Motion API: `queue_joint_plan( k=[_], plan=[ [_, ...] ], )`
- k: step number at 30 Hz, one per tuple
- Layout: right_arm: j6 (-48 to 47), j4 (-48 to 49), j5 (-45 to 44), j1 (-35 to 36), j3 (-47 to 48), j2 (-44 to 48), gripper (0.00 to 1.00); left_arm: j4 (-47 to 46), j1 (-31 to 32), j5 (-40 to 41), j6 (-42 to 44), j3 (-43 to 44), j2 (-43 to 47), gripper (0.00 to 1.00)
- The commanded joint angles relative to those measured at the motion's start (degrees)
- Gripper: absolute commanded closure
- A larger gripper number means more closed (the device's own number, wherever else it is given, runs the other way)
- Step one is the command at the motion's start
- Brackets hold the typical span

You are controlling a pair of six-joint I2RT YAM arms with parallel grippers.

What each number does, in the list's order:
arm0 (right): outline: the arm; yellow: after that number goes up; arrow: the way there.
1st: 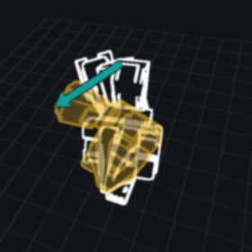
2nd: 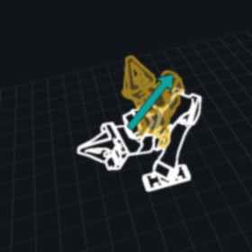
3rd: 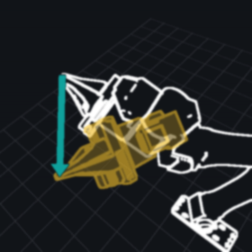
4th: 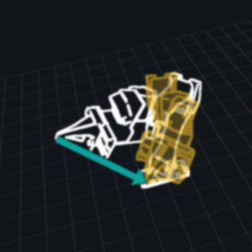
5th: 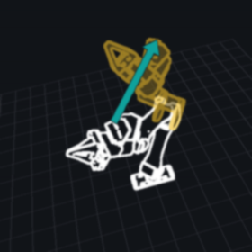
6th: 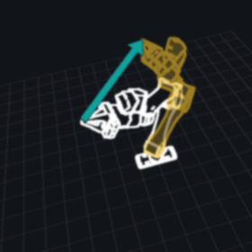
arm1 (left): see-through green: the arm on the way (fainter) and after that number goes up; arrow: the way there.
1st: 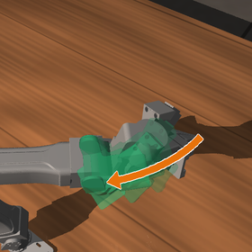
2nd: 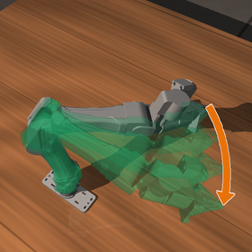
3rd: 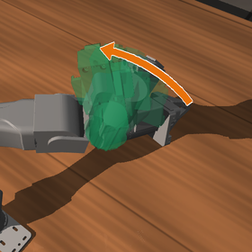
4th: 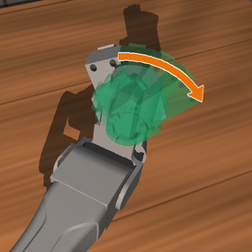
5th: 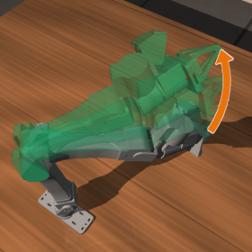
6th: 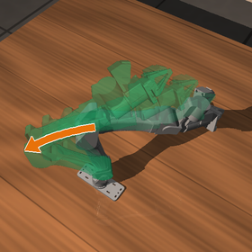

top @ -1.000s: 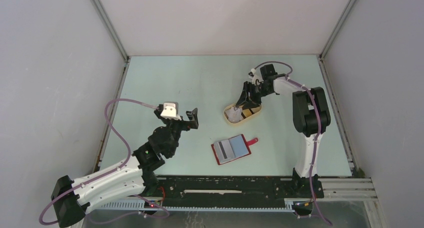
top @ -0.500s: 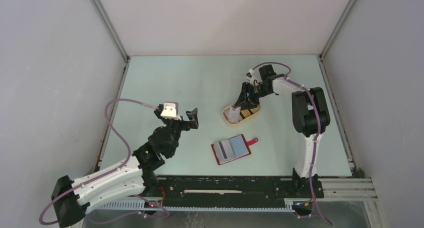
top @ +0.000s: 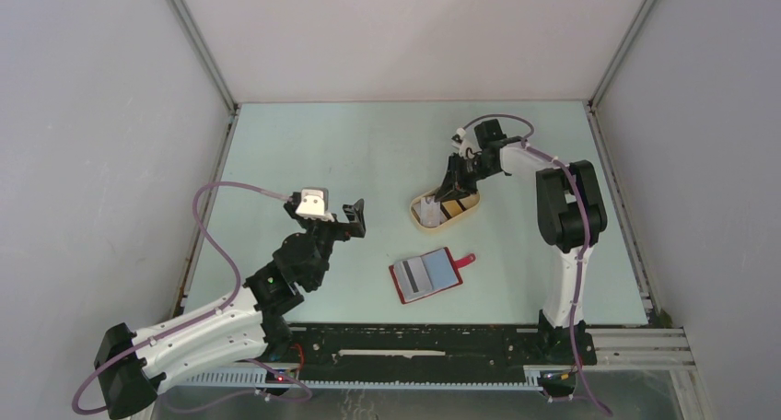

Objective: Put the credit cards into the card holder
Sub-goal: Pick up the credit card from the storage box.

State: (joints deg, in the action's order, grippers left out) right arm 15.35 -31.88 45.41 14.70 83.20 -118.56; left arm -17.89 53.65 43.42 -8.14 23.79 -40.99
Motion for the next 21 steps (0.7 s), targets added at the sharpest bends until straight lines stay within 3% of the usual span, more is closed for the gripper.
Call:
queue_joint_plan(
  k=[1,6,12,21],
  plan=[
    [-0.77,0.98,-1.24,-0.54,0.30,0.37,0.82,-1.18,-0.39,1.67,-0.82,0.28,0.17,0.00],
    [-1.32,1.12,-0.60,-1.88,0.21,0.62,0.93,-1.18,-0.39,1.67,-0.82,0.36,0.04,0.00],
    [-3.00,1.15,2.50,-4.16,-0.05,1.59,1.00,-1.11,-0.39,1.67,-0.82,0.44,-0.05,0.00],
    [-8.76,1.14,11.90,-7.66,-0.72,3.33,1.00,-1.04,-0.39,1.67,-0.82,0.38,-0.01,0.00]
  ],
)
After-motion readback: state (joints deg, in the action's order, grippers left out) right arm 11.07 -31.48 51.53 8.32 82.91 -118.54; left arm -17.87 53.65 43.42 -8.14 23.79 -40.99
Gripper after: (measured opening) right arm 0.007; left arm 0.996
